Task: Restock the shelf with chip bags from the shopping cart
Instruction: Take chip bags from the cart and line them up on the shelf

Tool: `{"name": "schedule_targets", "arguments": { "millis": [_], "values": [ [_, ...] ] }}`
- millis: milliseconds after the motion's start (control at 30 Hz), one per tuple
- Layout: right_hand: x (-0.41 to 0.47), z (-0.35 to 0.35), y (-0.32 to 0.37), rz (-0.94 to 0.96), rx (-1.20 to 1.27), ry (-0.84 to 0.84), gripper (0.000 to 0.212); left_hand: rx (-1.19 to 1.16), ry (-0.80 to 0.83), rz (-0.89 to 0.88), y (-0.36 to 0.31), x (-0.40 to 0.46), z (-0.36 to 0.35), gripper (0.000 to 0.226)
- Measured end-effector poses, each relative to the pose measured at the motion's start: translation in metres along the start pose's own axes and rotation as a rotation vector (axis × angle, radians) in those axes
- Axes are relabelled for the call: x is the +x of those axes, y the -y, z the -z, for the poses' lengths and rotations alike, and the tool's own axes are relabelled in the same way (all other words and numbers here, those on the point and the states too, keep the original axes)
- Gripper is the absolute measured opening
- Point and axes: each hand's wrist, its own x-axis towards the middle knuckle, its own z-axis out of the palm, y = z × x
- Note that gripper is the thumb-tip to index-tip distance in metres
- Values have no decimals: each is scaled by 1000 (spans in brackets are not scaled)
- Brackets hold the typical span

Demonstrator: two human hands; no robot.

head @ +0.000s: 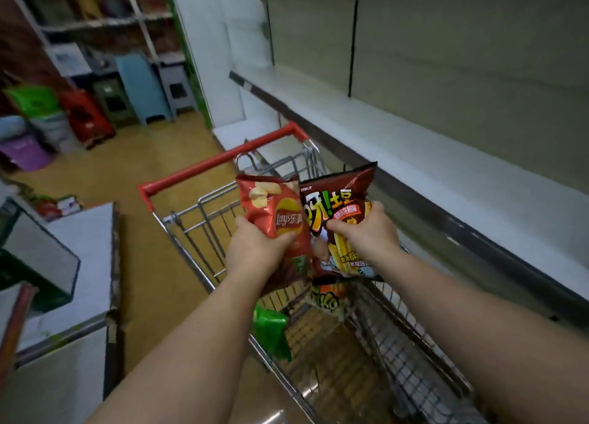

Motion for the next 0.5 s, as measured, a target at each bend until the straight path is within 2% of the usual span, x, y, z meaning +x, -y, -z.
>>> {"name": "schedule_targets", "arguments": {
  "millis": [233,500],
  "values": [
    [-47,72,88,152,69,-204,70,-117,-44,-257,-79,-28,70,89],
    [-92,161,144,281,100,-378,68,-233,-75,-485,-166,-81,113,86]
  ]
}}
